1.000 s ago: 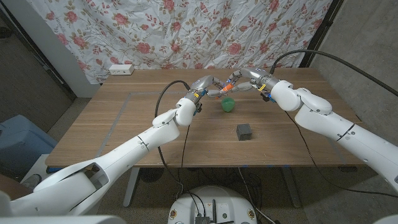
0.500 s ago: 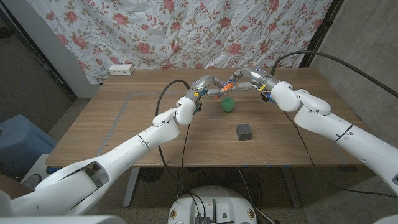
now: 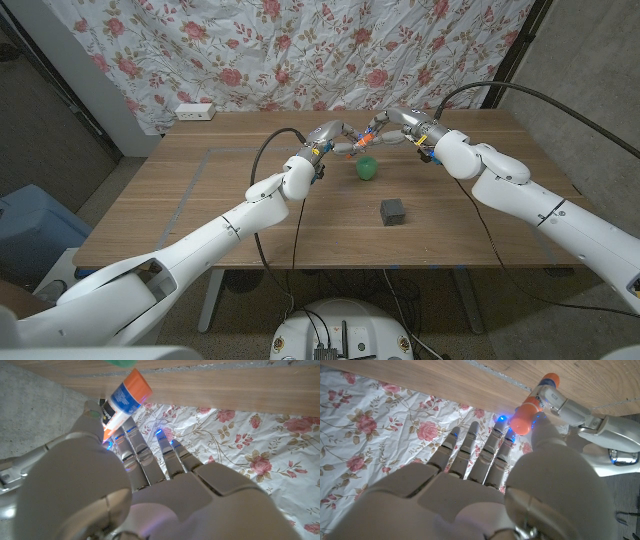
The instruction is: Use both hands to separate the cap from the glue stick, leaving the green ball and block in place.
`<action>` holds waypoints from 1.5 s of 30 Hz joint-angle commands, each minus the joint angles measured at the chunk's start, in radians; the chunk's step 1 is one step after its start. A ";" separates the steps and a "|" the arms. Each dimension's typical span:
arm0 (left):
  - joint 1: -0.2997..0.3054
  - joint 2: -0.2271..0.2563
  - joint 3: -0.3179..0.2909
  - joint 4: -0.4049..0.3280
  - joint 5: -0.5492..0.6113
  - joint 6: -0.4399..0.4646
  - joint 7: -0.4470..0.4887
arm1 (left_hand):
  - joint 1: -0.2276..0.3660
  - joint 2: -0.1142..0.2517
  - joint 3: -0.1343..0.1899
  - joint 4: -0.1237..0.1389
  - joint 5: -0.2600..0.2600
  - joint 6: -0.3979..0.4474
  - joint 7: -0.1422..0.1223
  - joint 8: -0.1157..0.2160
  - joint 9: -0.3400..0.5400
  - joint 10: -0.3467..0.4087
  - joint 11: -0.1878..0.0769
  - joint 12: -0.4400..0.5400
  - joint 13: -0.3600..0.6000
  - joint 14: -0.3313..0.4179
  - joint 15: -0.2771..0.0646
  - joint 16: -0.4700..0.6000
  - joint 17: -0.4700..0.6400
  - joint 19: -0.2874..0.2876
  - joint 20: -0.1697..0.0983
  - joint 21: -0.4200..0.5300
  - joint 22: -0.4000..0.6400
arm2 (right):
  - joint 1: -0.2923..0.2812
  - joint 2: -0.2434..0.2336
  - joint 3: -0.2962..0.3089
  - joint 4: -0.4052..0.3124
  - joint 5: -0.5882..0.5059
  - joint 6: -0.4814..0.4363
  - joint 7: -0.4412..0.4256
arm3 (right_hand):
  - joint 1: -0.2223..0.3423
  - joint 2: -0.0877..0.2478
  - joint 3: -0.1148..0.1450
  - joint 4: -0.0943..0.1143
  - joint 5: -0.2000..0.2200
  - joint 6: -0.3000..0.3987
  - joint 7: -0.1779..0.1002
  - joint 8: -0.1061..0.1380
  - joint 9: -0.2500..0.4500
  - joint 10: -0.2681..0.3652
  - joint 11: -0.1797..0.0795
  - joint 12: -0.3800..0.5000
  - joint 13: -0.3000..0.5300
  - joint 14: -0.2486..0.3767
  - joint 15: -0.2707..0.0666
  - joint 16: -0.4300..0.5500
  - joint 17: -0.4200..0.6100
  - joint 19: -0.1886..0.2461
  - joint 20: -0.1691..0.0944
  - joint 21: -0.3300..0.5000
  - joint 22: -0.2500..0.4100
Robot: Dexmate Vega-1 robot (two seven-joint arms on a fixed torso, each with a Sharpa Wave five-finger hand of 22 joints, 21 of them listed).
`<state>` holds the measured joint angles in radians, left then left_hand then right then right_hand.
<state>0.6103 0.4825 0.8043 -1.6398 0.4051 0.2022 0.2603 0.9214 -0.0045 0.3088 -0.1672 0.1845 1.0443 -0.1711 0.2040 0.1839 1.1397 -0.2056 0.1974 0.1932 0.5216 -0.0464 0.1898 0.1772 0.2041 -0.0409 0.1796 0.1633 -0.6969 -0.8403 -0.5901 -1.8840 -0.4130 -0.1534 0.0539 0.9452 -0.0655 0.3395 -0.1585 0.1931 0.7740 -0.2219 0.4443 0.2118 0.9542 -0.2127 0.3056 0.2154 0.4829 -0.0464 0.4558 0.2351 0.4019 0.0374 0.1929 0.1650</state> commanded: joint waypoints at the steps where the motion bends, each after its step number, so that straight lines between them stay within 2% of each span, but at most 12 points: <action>1: -0.004 -0.002 0.003 0.007 -0.001 -0.007 -0.003 | 0.015 0.025 0.001 0.003 0.006 0.069 -0.023 0.004 0.006 0.013 -0.020 0.002 0.003 0.003 -0.149 0.002 -0.001 -0.006 -0.011 0.005 0.003 | 0.000 0.001 -0.001 0.008 0.005 0.011 -0.009 | 0.023 0.001 -0.005 -0.003 -0.001 0.026 0.000 0.013 0.006 0.025 -0.002 0.000 0.009 0.016 -0.148 0.016 0.003 0.003 -0.006 -0.004 0.002; 18: -0.003 -0.003 0.009 0.001 0.006 -0.005 -0.007 | 0.014 0.026 -0.001 0.004 0.006 0.071 -0.023 0.004 0.006 0.013 -0.020 0.001 0.003 0.003 -0.149 0.002 -0.001 -0.006 -0.012 0.005 0.003 | -0.014 -0.011 0.011 -0.006 0.013 0.018 -0.012 | 0.069 0.025 -0.008 -0.005 -0.006 0.079 0.000 0.039 0.012 0.076 -0.004 0.004 0.029 0.037 -0.150 0.049 0.013 0.010 -0.015 -0.004 0.002; 27: -0.006 -0.003 0.013 -0.001 0.013 -0.005 -0.011 | 0.013 0.027 -0.002 0.004 0.006 0.069 -0.022 0.003 0.006 0.012 -0.020 0.001 0.003 0.003 -0.148 0.002 -0.001 -0.008 -0.012 0.004 0.003 | -0.019 -0.021 0.020 -0.011 0.026 0.030 -0.008 | 0.090 0.041 -0.015 -0.002 -0.009 0.121 0.000 0.061 0.017 0.102 -0.005 0.003 0.034 0.049 -0.149 0.066 0.016 0.018 -0.021 -0.003 0.001; 45: -0.006 -0.003 0.014 0.004 0.025 -0.006 -0.006 | 0.013 0.029 -0.004 0.004 0.006 0.069 -0.023 0.002 0.007 0.013 -0.020 0.001 0.003 0.002 -0.149 0.001 -0.001 -0.008 -0.012 0.005 0.003 | -0.015 -0.017 0.021 -0.007 0.041 0.021 0.005 | 0.116 0.063 -0.025 -0.002 -0.013 0.149 0.002 0.068 0.007 0.130 -0.007 0.003 0.041 0.053 -0.154 0.084 0.020 0.020 -0.033 -0.005 0.001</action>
<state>0.6046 0.4797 0.8175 -1.6387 0.4244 0.1956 0.2518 0.9213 -0.0045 0.3038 -0.1698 0.1848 1.0458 -0.1695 0.2039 0.1843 1.1396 -0.2057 0.1915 0.1934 0.5216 -0.0464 0.1898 0.1772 0.1987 -0.0356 0.1796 0.1633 -0.7145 -0.8598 -0.5701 -1.8948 -0.3815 -0.1309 0.0550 1.0469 -0.0086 0.3192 -0.1621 0.1806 0.9096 -0.2219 0.5071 0.2157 1.0722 -0.2165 0.3061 0.2526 0.5309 -0.0482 0.5334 0.2491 0.4248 0.0140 0.1883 0.1629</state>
